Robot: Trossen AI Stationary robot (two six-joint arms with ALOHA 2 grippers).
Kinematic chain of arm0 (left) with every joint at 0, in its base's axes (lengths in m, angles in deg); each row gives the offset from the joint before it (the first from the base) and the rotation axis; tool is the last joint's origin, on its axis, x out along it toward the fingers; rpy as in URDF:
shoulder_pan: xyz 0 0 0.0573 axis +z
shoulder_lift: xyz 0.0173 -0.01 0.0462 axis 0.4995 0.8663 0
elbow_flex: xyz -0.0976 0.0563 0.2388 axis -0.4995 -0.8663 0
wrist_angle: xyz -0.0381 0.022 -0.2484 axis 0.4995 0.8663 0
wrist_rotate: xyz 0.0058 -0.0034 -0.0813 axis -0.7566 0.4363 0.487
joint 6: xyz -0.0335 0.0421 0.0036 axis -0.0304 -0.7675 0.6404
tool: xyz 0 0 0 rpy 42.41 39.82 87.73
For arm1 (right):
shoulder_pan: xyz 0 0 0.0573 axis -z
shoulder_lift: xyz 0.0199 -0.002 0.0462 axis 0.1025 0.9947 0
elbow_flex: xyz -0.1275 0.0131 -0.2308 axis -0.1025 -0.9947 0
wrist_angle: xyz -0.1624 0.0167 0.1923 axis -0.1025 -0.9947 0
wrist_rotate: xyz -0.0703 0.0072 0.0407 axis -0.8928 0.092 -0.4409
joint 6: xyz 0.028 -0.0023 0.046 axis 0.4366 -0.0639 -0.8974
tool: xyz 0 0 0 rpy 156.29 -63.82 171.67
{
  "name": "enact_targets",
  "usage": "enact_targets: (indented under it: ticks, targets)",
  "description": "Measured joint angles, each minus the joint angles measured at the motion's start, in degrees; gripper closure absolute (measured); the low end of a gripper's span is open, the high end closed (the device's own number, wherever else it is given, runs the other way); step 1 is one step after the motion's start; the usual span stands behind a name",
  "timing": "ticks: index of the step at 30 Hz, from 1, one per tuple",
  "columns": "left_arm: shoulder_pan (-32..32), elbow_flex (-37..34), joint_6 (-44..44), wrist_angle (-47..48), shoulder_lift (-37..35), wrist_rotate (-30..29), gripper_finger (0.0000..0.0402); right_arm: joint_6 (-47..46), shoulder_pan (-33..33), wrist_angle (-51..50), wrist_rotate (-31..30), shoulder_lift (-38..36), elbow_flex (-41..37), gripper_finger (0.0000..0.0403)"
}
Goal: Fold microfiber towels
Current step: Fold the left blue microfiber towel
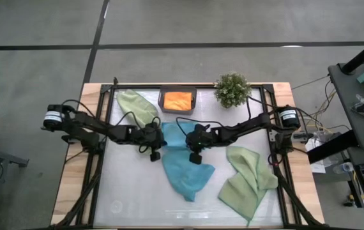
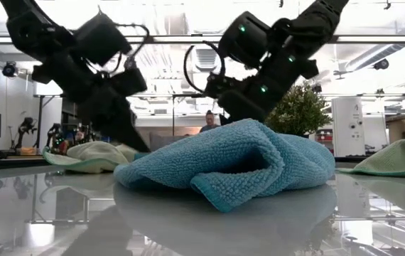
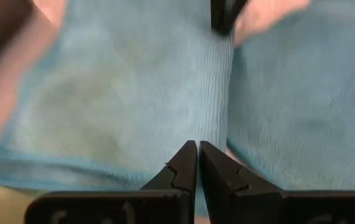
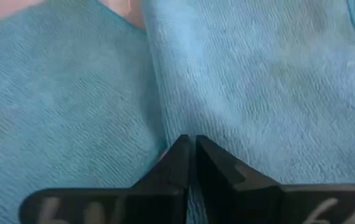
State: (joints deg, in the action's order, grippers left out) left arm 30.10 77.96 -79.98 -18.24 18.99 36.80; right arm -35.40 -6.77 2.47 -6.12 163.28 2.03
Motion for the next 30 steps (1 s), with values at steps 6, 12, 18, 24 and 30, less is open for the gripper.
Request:
enact_targets:
  ticks: [6, 12, 18, 24, 30]
  targets:
    - [0.02, 0.22, 0.09, 1.16, 2.47, 1.21, 0.0396, -0.41, 0.02, 0.8, -0.09, 0.0, -1.44, 0.0393]
    - [0.24, 0.2, 0.14, 5.36, -1.15, 1.19, 0.0396, 0.18, 0.01, 0.8, -0.09, -0.15, -0.88, 0.0394]
    - [0.63, 0.27, 0.16, 8.8, -6.72, -0.99, 0.0395, 1.75, 0.02, 0.08, -0.09, -2.39, -0.65, 0.0394]
    - [4.58, 0.51, 0.27, 6.62, -8.03, -3.96, 0.036, 3.77, 0.0, -0.29, -0.11, -6.21, -1.12, 0.0394]
    - [9.64, 0.34, 4.8, 4.41, -5.81, -4.96, 0.0291, 4.14, 0.0, 0.57, -1.53, -8.06, -2.71, 0.0394]
